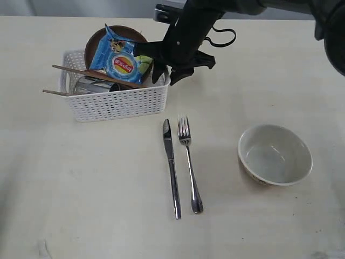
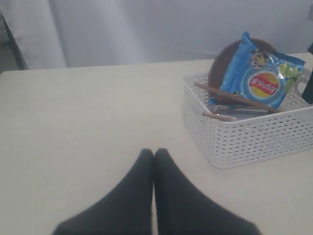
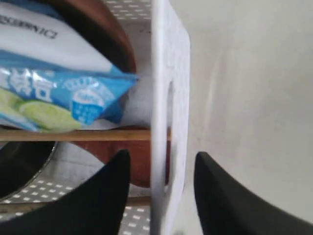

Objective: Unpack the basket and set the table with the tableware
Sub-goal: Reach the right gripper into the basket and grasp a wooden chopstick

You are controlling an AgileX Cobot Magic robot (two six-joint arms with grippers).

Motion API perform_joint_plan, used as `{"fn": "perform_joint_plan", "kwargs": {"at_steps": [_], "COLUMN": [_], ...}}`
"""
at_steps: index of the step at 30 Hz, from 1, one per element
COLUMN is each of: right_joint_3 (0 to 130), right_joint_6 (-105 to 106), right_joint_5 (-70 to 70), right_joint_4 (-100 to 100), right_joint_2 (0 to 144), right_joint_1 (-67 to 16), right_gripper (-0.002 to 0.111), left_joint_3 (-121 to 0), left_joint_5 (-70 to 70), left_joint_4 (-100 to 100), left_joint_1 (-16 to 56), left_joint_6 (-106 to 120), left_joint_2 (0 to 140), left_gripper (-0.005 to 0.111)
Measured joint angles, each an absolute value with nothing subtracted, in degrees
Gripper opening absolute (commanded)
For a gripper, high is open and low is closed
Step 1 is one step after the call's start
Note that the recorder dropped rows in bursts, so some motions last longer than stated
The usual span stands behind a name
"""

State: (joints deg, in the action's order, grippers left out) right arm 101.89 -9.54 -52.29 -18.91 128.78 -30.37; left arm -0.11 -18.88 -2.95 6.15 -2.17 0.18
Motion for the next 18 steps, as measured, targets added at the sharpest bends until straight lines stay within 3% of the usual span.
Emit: {"fn": "perform_joint_plan", "kwargs": {"at_steps": [12, 18], "right_joint_3": [106.8, 109.8], "right_joint_6": [0.4, 14.1], "right_joint_5": [-55.3, -57.2], "right_joint_4": [-16.5, -16.5], "right_joint_2": [121.9, 121.1], "right_joint_1": [-31.0, -37.1], "right_gripper": [0.048, 0.048], "left_joint_3": [-0.1, -0.1], "left_joint_5": [-18.9, -18.9], "left_joint_4": [-3.0, -3.0], "left_joint_1": [6.1, 6.1], "left_joint_6": [-2.2, -2.2], "left_joint_2": [0.2, 0.2], "left_gripper": [0.0, 0.0]}}
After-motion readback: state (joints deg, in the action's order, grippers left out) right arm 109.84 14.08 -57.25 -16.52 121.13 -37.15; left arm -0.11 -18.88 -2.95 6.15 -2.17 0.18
